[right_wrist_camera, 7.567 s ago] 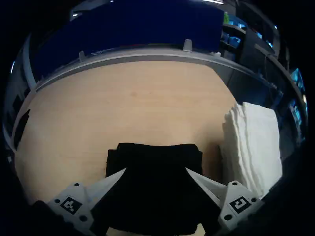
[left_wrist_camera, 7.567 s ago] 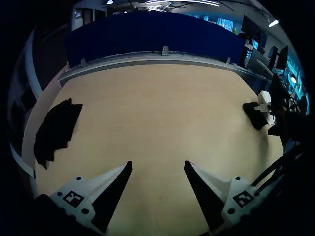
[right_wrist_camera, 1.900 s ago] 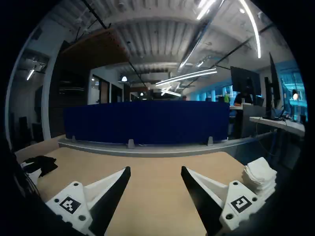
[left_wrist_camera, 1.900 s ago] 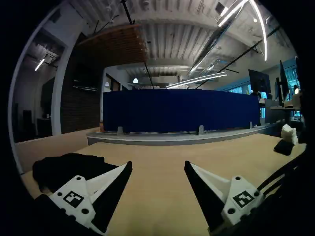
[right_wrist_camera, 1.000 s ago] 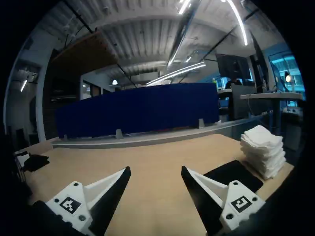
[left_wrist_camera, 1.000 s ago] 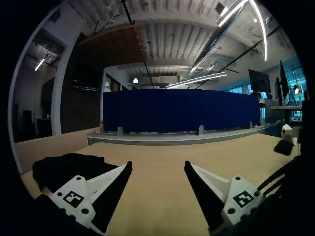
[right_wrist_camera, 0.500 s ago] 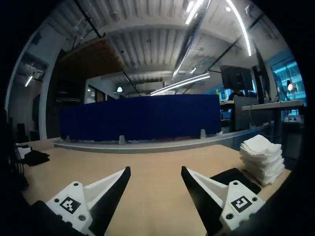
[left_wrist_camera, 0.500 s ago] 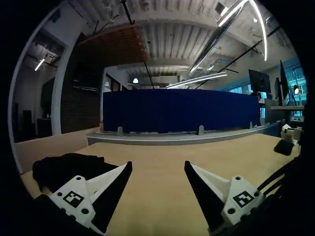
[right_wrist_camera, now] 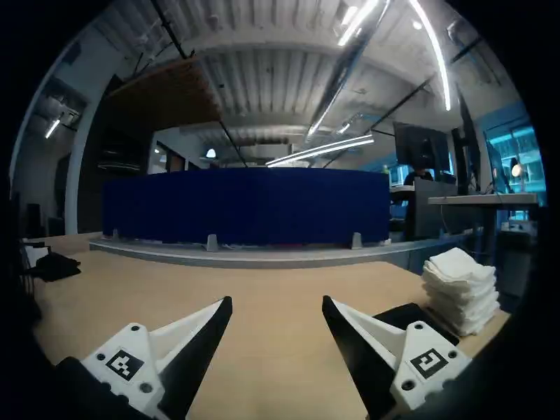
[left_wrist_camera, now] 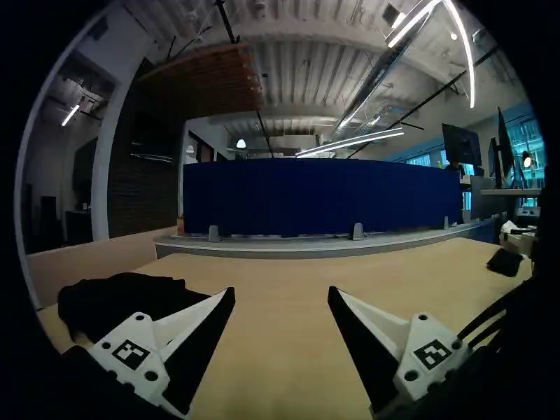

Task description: Fold towel

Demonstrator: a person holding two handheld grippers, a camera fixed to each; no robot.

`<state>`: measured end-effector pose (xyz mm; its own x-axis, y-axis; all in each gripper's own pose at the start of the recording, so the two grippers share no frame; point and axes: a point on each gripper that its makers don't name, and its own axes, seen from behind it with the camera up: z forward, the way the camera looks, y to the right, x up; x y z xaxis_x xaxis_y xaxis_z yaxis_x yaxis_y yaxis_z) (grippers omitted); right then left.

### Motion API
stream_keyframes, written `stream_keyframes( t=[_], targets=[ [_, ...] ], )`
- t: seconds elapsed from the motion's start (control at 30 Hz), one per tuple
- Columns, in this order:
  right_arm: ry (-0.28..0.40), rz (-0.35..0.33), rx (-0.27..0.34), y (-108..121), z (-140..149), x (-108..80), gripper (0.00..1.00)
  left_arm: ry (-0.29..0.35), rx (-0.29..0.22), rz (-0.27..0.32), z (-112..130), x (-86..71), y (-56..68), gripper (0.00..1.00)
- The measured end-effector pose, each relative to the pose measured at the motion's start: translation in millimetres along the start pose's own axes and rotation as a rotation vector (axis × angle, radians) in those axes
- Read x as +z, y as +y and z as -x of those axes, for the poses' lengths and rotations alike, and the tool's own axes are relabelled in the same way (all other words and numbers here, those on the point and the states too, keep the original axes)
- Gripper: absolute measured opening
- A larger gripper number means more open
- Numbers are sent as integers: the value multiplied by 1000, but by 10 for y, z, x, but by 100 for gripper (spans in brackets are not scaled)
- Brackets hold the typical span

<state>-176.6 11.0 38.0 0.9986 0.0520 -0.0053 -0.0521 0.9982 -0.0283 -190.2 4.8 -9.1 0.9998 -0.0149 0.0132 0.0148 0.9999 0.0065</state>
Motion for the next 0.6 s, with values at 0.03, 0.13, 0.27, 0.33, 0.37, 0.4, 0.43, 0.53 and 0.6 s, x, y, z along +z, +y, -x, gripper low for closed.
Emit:
stream_keyframes(
  t=[0.03,0.13,0.27,0.33,0.37,0.4,0.43,0.53,0.6],
  targets=[
    [0,-1,1,0,3,5,99,0,0,0,1,1,0,99],
    [-1,-2,1,4,8,18,99,0,0,0,1,2,-1,99],
    [-1,-2,1,14,7,26,99,0,0,0,-2,0,-1,98],
    [-2,-2,1,16,7,29,99,0,0,0,-2,-1,0,99],
    [-2,-2,1,16,6,30,99,0,0,0,-2,-1,0,99],
    [-2,-2,1,16,6,31,100,0,0,0,-2,-2,1,99],
    [-2,-2,1,16,6,32,100,0,0,0,-3,-3,1,99],
    [-2,-2,1,15,6,35,99,0,0,0,-2,-3,3,99],
    [-2,-2,1,15,5,37,99,0,0,0,-2,-2,6,99]
  ],
)
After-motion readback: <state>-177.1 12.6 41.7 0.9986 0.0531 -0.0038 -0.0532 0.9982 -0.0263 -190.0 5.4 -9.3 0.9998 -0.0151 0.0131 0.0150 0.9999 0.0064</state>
